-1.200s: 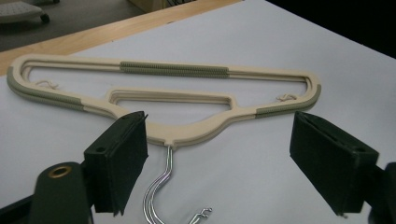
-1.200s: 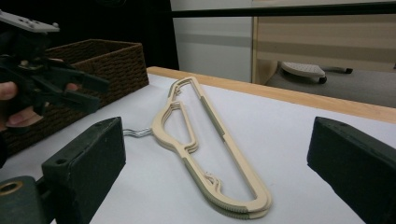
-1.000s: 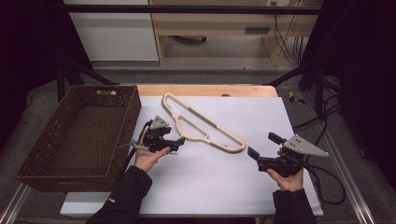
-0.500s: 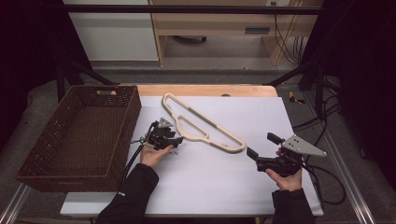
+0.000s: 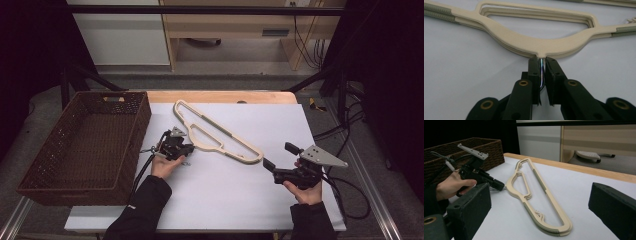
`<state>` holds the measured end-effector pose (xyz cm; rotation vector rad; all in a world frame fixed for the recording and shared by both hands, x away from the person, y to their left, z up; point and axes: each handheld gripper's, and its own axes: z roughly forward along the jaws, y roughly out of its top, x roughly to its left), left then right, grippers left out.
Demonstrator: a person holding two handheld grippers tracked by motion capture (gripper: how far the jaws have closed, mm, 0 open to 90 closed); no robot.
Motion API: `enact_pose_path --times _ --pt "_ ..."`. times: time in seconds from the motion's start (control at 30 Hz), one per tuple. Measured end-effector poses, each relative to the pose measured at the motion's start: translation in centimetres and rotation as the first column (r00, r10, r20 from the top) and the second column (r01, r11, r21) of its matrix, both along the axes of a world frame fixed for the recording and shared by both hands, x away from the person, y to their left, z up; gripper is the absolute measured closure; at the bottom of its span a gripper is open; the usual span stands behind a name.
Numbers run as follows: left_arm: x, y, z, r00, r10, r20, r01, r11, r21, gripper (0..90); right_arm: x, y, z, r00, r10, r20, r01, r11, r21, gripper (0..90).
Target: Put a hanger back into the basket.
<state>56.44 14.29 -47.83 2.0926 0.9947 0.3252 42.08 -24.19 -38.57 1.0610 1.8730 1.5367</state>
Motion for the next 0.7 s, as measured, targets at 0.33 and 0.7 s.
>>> enact_pose_path --times 0.33,0.7 --pt "-0.05 -0.33 0.41 0.9999 -0.011 -0.002 0.011 0.9993 0.036 87.9 0.04 0.08 -0.05 1.0 0.003 -0.005 -0.003 1.0 0.0 4.8" --pt "-0.06 -0.47 0.61 0.9998 -0.016 -0.008 0.016 0.9978 0.064 87.9 0.16 0.19 -0.2 0.9999 0.005 -0.01 -0.005 1.0 -0.005 4.9"
